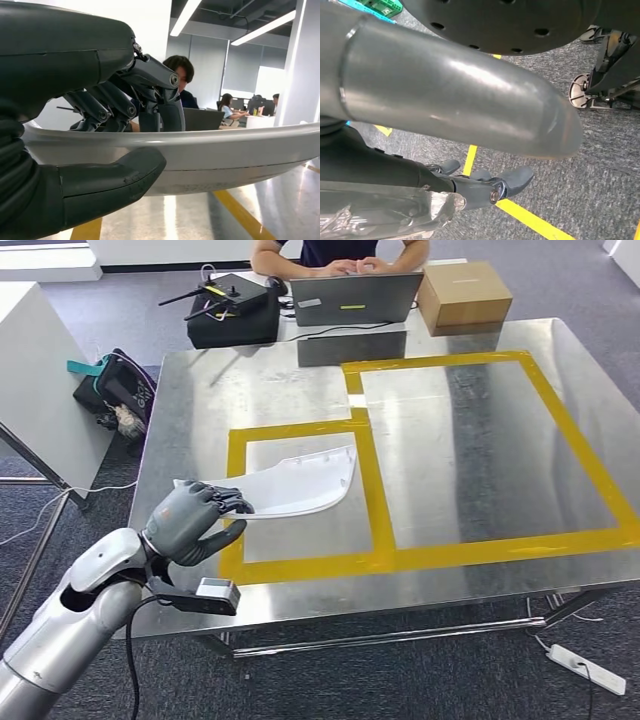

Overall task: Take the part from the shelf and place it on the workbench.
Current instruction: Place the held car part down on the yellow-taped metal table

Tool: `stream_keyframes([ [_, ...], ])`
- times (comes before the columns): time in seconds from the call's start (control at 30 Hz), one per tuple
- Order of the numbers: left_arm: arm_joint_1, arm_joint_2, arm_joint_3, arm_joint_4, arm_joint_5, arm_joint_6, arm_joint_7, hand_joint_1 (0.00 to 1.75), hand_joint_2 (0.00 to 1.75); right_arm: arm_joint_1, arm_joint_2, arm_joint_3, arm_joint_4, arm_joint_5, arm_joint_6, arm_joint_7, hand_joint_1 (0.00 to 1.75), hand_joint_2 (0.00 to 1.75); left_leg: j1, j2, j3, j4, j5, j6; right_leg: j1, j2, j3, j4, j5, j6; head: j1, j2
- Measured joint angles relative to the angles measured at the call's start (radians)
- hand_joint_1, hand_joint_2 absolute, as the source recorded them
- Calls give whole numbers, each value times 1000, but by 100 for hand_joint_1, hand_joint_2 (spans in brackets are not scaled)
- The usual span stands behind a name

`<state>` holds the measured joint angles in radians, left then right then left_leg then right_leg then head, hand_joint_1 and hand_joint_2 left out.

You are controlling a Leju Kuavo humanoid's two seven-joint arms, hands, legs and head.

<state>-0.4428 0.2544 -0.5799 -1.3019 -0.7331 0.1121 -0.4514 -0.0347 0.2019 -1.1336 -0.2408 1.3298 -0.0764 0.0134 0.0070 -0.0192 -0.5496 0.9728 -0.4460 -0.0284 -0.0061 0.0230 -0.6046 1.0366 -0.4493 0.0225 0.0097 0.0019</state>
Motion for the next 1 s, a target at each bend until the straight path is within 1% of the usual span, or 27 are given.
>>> stream_keyframes([
  [0.2, -60, -53, -45, 64, -9, -14, 31, 175, 175, 0, 0, 6, 0, 3, 1, 2, 0, 0, -1, 0, 1, 0, 2, 0, -2, 0, 6, -9, 7, 5, 0, 0],
  [0.33, -89, -86, -66, 114, -16, -5, 49, 175, 175, -1, 0, 9, 0, 3, 1, 7, 0, 0, -2, 0, 1, 0, 2, 1, -3, 0, 8, -13, 8, 8, 0, 0],
  [0.47, -108, -112, -81, 154, -23, 20, 61, 0, 175, -2, 0, 9, 1, 3, 1, 11, 0, 0, -3, 0, 1, 0, 2, 2, -4, 0, 9, -15, 9, 9, 0, 0],
  [0.5, -112, -117, -84, 163, -24, 26, 62, 0, 175, -2, 0, 9, 2, 3, 1, 12, 0, 0, -3, 0, 1, 0, 2, 2, -4, 0, 9, -15, 9, 9, 0, 0],
  [0.63, -124, -135, -91, 196, -26, 36, 66, 0, 0, -2, 0, 9, 4, 3, 2, 13, 0, 0, -4, 0, 1, 0, 1, 3, -4, 0, 10, -16, 9, 9, 0, 0],
  [0.8, -132, -147, -91, 229, -30, 53, 81, 0, 0, -2, 0, 10, 6, 4, 3, 13, 0, 0, -4, 0, 1, 0, 1, 4, -4, 0, 10, -16, 9, 9, 0, 0],
  [1.0, -132, -149, -86, 246, -26, 76, 84, 0, 0, -2, 0, 10, 7, 8, 4, 12, 0, 0, -4, 0, 1, 0, 1, 4, -4, 0, 10, -16, 9, 9, 0, 0],
])
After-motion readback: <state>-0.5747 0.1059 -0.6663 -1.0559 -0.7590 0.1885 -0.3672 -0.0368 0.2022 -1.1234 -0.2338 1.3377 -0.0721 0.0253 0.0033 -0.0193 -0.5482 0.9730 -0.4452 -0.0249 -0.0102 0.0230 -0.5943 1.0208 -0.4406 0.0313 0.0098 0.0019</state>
